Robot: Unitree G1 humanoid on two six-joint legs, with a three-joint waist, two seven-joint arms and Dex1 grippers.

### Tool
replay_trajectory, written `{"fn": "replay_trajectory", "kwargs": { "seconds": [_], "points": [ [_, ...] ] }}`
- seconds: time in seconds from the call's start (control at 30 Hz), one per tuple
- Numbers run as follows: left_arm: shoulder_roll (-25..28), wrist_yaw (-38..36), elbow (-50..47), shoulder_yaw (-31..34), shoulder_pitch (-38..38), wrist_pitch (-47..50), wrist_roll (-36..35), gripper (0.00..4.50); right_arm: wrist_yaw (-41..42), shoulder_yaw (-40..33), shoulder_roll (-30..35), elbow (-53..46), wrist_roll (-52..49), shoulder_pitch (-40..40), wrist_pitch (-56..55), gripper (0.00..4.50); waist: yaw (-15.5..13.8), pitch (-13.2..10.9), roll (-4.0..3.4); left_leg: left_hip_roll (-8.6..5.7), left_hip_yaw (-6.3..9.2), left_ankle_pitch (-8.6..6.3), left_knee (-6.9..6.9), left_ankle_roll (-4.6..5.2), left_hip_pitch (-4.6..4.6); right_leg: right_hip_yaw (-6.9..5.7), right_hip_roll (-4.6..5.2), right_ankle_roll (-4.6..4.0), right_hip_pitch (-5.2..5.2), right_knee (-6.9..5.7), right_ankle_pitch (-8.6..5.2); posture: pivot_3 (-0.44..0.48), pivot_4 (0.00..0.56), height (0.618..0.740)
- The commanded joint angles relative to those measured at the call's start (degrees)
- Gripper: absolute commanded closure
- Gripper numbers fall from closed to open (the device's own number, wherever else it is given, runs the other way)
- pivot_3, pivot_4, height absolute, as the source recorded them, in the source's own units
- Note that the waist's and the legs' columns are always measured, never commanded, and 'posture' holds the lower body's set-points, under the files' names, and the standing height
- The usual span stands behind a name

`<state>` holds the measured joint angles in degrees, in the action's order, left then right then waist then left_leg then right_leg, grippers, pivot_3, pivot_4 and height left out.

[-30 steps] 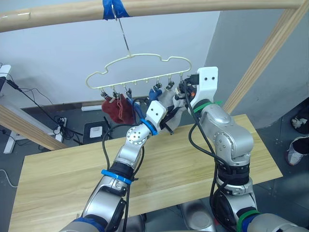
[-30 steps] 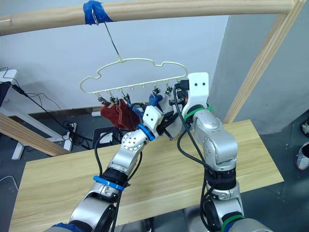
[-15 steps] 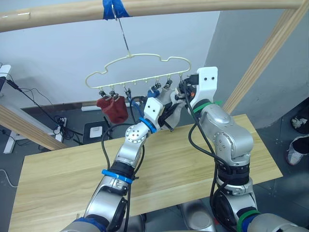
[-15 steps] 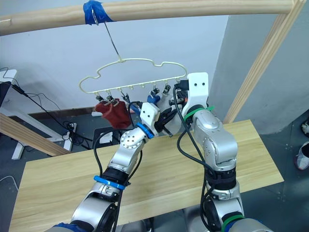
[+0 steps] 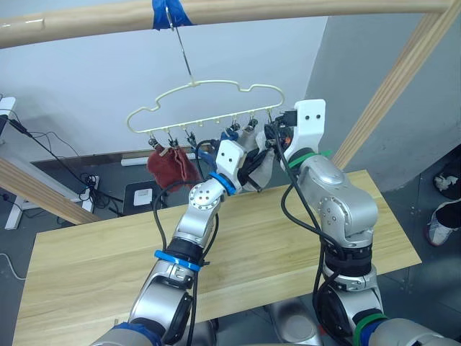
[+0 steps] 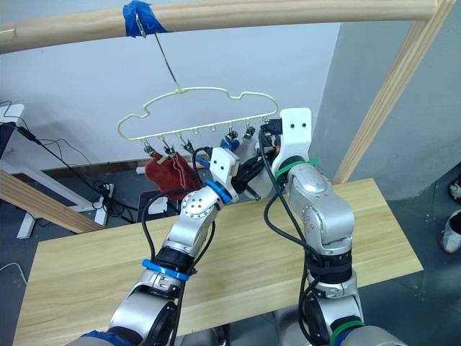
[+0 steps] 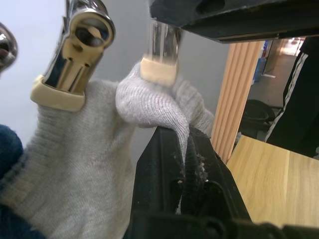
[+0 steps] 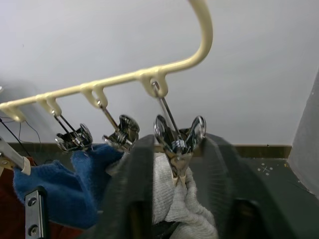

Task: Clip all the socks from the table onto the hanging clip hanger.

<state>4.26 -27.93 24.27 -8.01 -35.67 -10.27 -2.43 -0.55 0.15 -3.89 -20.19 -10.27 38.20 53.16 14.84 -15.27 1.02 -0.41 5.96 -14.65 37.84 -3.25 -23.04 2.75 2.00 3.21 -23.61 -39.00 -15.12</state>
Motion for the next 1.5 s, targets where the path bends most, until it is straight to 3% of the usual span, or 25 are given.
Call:
{"fn": "replay_trajectory", "kwargs": {
  "seconds": [0.03, 0.2, 0.33, 0.57, 0.83, 1.0, 1.2, 1.5],
  "points": [
    [0.0, 1.6, -2.3, 0.6, -1.7, -1.1, 0.5, 4.50, -0.2, -0.5, -0.2, -3.7, -0.7, 0.0, -0.9, 1.76, 0.0, 0.0, 0.00, 0.00, 0.00, 0.00, 0.00, 0.00, 0.00, 0.00, 0.00, 0.00, 0.00, 0.00, 0.00, -0.360, 0.218, 0.739],
    [1.6, -0.4, -3.9, 0.0, -0.2, 2.9, -0.2, 3.08, 1.5, -0.8, 1.3, -6.4, -1.7, -1.1, 0.6, 0.02, 0.1, 0.0, 0.00, 0.00, 0.00, 0.00, 0.00, 0.00, 0.00, 0.00, 0.00, 0.00, 0.00, 0.00, 0.00, -0.360, 0.219, 0.739],
    [4.8, -4.4, -8.5, -0.5, 3.9, 5.6, -1.3, 1.93, 4.4, -0.8, 4.9, -9.4, -3.0, -2.8, 2.2, 0.00, 0.2, 0.0, 0.00, 0.01, 0.01, 0.00, -0.01, 0.00, 0.01, -0.01, -0.01, 0.01, 0.00, 0.00, 0.00, -0.357, 0.217, 0.739],
    [19.2, -17.5, -24.5, 0.8, 16.6, 10.0, -5.7, 0.03, 17.5, 0.7, 21.0, -14.3, -6.7, -7.3, 1.2, 0.00, 0.3, 0.0, -0.01, 0.05, -0.01, 0.00, -0.04, 0.00, 0.04, 0.02, -0.03, 0.01, 0.00, 0.00, -0.01, -0.331, 0.208, 0.739],
    [37.1, -25.6, -41.6, 12.5, 30.8, 24.1, -16.1, 0.03, 42.0, 0.8, 43.4, -13.3, -11.2, -10.8, -9.3, 0.00, -0.7, 0.0, 0.00, 0.08, 0.01, 0.01, -0.06, 0.02, 0.09, 0.00, -0.04, 0.17, 0.06, 0.04, -0.12, -0.262, 0.189, 0.739],
    [42.9, -24.0, -42.8, 20.4, 35.0, 28.1, -16.4, 0.03, 51.7, -1.3, 51.2, -7.5, -10.9, -12.5, -19.0, 0.00, -2.3, 0.0, 0.02, 0.08, -0.04, 0.02, 0.01, 0.04, 0.13, 0.01, -0.03, 0.25, 0.10, 0.08, -0.17, -0.201, 0.162, 0.739],
    [47.6, -22.1, -38.2, 27.4, 38.1, 25.9, -12.1, 0.03, 60.2, -2.4, 55.9, -0.3, -10.6, -14.5, -28.6, 0.00, -4.5, 0.5, 0.04, 0.08, -0.04, 0.04, 0.02, 0.06, 0.13, -0.03, -0.02, -0.01, 0.10, 0.06, -0.01, -0.139, 0.116, 0.739],
    [48.6, -22.6, -35.4, 32.2, 39.7, 28.2, -13.6, 0.03, 61.6, -0.9, 55.2, 7.4, -7.3, -14.4, -36.4, 0.00, -7.5, 3.4, 0.22, 0.04, -0.11, 0.03, -0.01, 0.03, 0.13, -0.02, 0.07, -0.02, 0.10, 0.10, 0.00, -0.083, 0.063, 0.739]
  ]
}}
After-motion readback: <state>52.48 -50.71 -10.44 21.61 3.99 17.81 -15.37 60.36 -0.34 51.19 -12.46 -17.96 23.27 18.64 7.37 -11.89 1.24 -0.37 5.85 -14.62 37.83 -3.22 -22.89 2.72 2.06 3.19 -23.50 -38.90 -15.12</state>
